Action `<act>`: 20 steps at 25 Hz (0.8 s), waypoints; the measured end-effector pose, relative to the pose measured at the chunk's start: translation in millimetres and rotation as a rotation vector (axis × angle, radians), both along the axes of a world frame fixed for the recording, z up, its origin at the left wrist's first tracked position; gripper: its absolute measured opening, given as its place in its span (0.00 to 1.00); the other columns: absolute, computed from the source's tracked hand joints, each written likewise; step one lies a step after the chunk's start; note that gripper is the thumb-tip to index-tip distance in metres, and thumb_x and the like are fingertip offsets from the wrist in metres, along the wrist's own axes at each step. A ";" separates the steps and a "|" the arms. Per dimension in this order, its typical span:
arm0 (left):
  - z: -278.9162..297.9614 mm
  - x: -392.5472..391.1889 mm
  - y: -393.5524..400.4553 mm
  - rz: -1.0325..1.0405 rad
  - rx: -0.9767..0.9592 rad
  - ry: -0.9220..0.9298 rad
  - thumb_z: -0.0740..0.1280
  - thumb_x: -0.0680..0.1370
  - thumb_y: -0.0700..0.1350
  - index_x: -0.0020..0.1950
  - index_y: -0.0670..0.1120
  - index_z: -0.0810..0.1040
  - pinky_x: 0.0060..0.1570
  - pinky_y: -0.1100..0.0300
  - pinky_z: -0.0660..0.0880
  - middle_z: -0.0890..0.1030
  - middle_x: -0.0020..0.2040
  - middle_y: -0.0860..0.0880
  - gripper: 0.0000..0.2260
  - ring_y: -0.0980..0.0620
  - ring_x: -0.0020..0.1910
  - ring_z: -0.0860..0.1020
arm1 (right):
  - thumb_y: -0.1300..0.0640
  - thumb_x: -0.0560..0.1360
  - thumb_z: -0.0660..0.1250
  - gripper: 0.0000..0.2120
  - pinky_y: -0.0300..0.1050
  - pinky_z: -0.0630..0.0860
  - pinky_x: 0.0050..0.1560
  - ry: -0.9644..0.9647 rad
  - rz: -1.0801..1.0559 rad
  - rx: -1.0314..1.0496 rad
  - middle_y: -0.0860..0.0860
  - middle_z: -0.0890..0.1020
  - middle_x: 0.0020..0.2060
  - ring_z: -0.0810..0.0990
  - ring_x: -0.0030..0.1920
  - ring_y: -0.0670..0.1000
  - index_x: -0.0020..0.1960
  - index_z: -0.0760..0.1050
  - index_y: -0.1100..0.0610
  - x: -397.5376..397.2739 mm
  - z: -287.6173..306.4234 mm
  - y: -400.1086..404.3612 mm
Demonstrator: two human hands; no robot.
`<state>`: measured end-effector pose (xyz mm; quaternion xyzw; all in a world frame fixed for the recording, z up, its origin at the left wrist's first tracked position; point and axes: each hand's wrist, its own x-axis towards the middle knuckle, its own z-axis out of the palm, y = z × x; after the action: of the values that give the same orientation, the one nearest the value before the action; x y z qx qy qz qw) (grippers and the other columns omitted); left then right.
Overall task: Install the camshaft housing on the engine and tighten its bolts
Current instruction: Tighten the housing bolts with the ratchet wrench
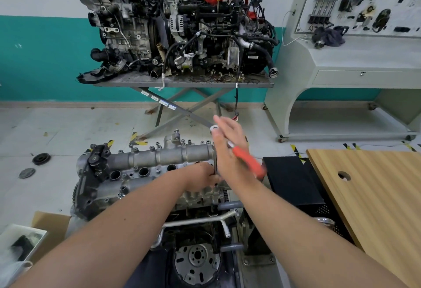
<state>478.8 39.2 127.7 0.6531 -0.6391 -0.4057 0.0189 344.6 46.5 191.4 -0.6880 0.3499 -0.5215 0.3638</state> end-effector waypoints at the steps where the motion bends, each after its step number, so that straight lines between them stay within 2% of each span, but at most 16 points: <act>1: -1.5 -0.2 0.7 0.005 -0.003 0.014 0.61 0.81 0.53 0.46 0.48 0.79 0.39 0.46 0.84 0.84 0.44 0.44 0.12 0.43 0.38 0.85 | 0.55 0.80 0.66 0.15 0.44 0.73 0.65 0.102 -0.042 -0.289 0.54 0.75 0.69 0.74 0.66 0.50 0.66 0.79 0.54 -1.3 -4.4 -6.3; 3: -4.6 -0.6 3.2 0.061 -0.075 0.073 0.59 0.82 0.48 0.55 0.46 0.79 0.51 0.49 0.82 0.83 0.53 0.43 0.11 0.48 0.43 0.82 | 0.67 0.74 0.71 0.14 0.53 0.75 0.63 0.362 -0.087 -0.659 0.59 0.79 0.64 0.77 0.63 0.60 0.59 0.82 0.61 -0.2 0.9 -16.8; 4: -5.5 -1.5 4.6 0.090 -0.159 0.103 0.56 0.83 0.49 0.62 0.45 0.77 0.51 0.55 0.81 0.82 0.56 0.43 0.15 0.52 0.44 0.80 | 0.70 0.72 0.71 0.14 0.55 0.76 0.59 0.529 -0.095 -0.749 0.58 0.82 0.59 0.79 0.60 0.61 0.57 0.83 0.62 1.3 5.3 -20.4; 5: -7.6 -2.2 5.7 0.085 -0.190 0.098 0.54 0.82 0.53 0.62 0.48 0.76 0.42 0.61 0.80 0.83 0.54 0.44 0.16 0.56 0.40 0.79 | 0.69 0.71 0.70 0.14 0.54 0.76 0.54 0.703 -0.108 -0.803 0.57 0.84 0.53 0.81 0.54 0.60 0.55 0.82 0.61 2.3 11.6 -20.9; 6: -8.4 -3.6 6.7 0.058 -0.166 0.069 0.54 0.82 0.57 0.56 0.53 0.75 0.32 0.62 0.77 0.83 0.49 0.48 0.14 0.58 0.35 0.79 | 0.65 0.73 0.68 0.11 0.53 0.75 0.50 0.859 -0.132 -0.834 0.55 0.82 0.48 0.80 0.49 0.58 0.55 0.80 0.59 2.1 18.9 -18.2; 7: -7.7 -5.0 7.0 0.036 -0.109 0.031 0.56 0.81 0.61 0.50 0.57 0.75 0.28 0.62 0.75 0.82 0.44 0.51 0.12 0.58 0.31 0.78 | 0.58 0.76 0.66 0.09 0.52 0.73 0.46 0.980 -0.139 -0.821 0.53 0.79 0.45 0.77 0.45 0.57 0.55 0.78 0.58 1.9 26.4 -15.4; 9: -7.7 -4.3 5.6 0.031 -0.055 -0.001 0.58 0.80 0.64 0.46 0.60 0.74 0.30 0.62 0.74 0.80 0.41 0.54 0.11 0.59 0.30 0.77 | 0.45 0.82 0.51 0.18 0.50 0.68 0.42 1.177 -0.096 -0.699 0.52 0.75 0.45 0.75 0.42 0.54 0.58 0.73 0.55 5.1 42.9 -11.3; 10: -8.1 -2.7 4.5 0.031 -0.051 0.001 0.58 0.80 0.64 0.47 0.58 0.76 0.31 0.59 0.76 0.81 0.41 0.53 0.13 0.57 0.31 0.77 | 0.44 0.82 0.43 0.23 0.49 0.65 0.40 1.276 -0.049 -0.661 0.51 0.74 0.44 0.75 0.41 0.54 0.60 0.72 0.54 8.0 53.4 -11.8; 11: -8.5 -1.6 3.6 0.034 -0.049 0.001 0.58 0.80 0.64 0.48 0.54 0.77 0.33 0.56 0.79 0.82 0.42 0.51 0.16 0.54 0.33 0.78 | 0.47 0.82 0.41 0.23 0.48 0.63 0.37 1.362 -0.012 -0.630 0.50 0.72 0.42 0.73 0.38 0.53 0.60 0.72 0.53 11.7 62.8 -15.4; 13: -10.5 -0.2 2.3 0.044 -0.038 0.002 0.58 0.80 0.64 0.49 0.50 0.78 0.38 0.50 0.84 0.83 0.43 0.46 0.20 0.50 0.34 0.80 | 0.51 0.84 0.47 0.17 0.46 0.64 0.34 1.397 0.024 -0.370 0.49 0.70 0.35 0.72 0.34 0.52 0.53 0.73 0.55 18.3 78.0 -24.5; 14: -10.6 -0.2 2.8 0.041 -0.038 0.000 0.58 0.80 0.65 0.48 0.49 0.78 0.39 0.48 0.84 0.83 0.43 0.46 0.20 0.49 0.34 0.80 | 0.52 0.84 0.50 0.15 0.46 0.66 0.35 1.302 0.055 -0.148 0.50 0.73 0.34 0.75 0.35 0.54 0.49 0.73 0.57 19.9 82.3 -28.9; 15: -10.3 -0.2 3.3 0.035 -0.042 -0.004 0.58 0.80 0.65 0.48 0.49 0.78 0.39 0.48 0.84 0.84 0.42 0.46 0.20 0.50 0.33 0.80 | 0.54 0.84 0.53 0.14 0.44 0.69 0.36 1.104 0.103 0.123 0.52 0.77 0.32 0.79 0.35 0.55 0.47 0.73 0.59 19.1 83.6 -32.8; 17: -9.6 0.2 4.2 0.023 -0.045 -0.004 0.59 0.80 0.65 0.48 0.50 0.78 0.38 0.48 0.84 0.84 0.43 0.46 0.20 0.49 0.34 0.81 | 0.58 0.82 0.57 0.09 0.45 0.75 0.43 0.465 0.217 0.675 0.52 0.81 0.31 0.82 0.35 0.53 0.50 0.74 0.62 14.1 75.9 -31.8; 18: -10.2 0.4 4.2 0.022 -0.040 -0.002 0.59 0.79 0.65 0.48 0.51 0.78 0.38 0.48 0.84 0.84 0.44 0.46 0.19 0.48 0.35 0.82 | 0.60 0.81 0.58 0.07 0.48 0.75 0.46 0.117 0.256 0.865 0.51 0.81 0.31 0.83 0.36 0.52 0.50 0.73 0.61 9.9 68.9 -27.8; 20: -10.8 2.5 4.9 0.025 -0.038 0.003 0.59 0.79 0.65 0.48 0.52 0.78 0.37 0.48 0.84 0.84 0.44 0.46 0.19 0.46 0.37 0.83 | 0.61 0.80 0.58 0.05 0.46 0.70 0.44 -0.490 0.263 1.041 0.50 0.79 0.35 0.82 0.37 0.49 0.47 0.71 0.58 3.7 52.3 -21.8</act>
<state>481.2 44.1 117.0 0.6599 -0.6385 -0.3942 0.0371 348.3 24.6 243.7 -0.3161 0.3776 -0.3754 0.7852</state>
